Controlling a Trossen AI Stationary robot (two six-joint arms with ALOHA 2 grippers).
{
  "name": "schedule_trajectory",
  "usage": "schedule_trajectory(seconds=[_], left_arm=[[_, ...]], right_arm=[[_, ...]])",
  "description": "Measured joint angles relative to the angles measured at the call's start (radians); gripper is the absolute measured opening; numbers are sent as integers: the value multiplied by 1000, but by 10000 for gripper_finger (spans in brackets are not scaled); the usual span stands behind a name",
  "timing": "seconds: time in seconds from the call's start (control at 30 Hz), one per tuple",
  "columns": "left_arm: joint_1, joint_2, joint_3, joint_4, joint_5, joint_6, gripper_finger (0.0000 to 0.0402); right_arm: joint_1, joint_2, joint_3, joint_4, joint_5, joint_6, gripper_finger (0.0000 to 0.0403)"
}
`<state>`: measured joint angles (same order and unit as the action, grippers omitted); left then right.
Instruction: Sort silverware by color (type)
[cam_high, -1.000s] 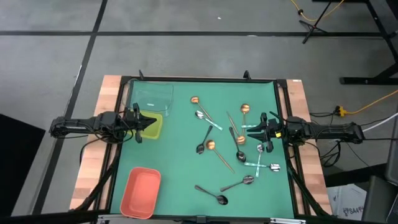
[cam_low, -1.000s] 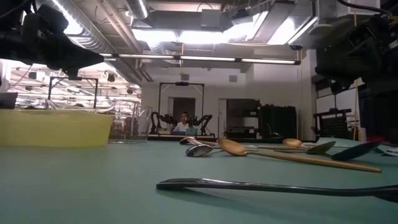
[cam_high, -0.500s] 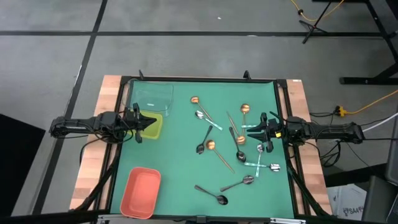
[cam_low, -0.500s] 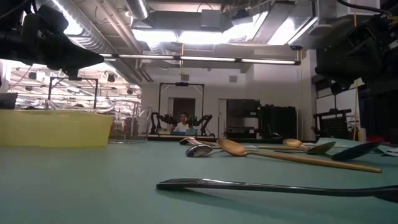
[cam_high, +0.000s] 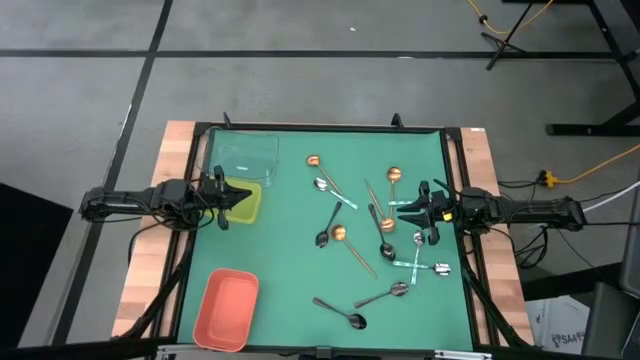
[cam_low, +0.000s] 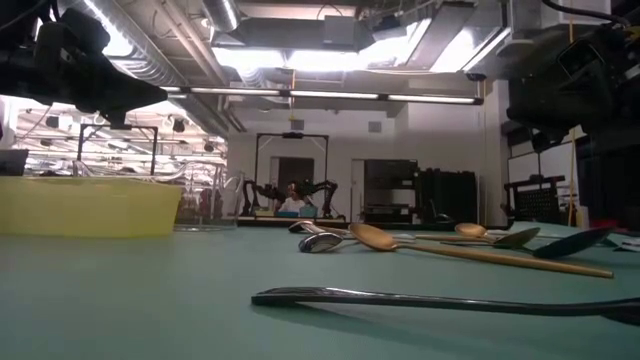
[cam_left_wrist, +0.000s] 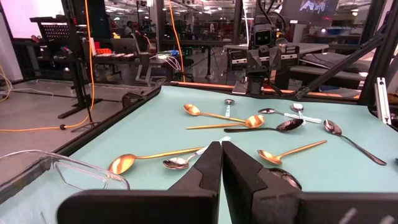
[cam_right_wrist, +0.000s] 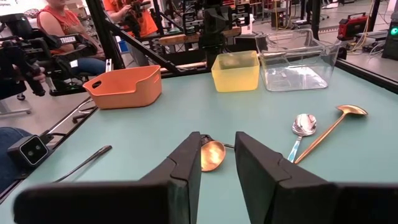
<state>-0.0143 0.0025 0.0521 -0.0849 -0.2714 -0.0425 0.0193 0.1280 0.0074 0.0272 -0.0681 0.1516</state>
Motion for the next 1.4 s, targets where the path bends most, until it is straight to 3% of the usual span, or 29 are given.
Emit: schedule_trajectory(seconds=[0.3,0.83,1.13,1.4], left_arm=[[0,0,0,0,0,0,5],[0,0,0,0,0,0,5],[0,0,0,0,0,0,5],[0,0,0,0,0,0,5]], right_arm=[[0,0,0,64,34,8,100],[0,0,0,113,80,34,234],[0,1,16,147,105,21,241],[0,61,179,13,129,-65,241]])
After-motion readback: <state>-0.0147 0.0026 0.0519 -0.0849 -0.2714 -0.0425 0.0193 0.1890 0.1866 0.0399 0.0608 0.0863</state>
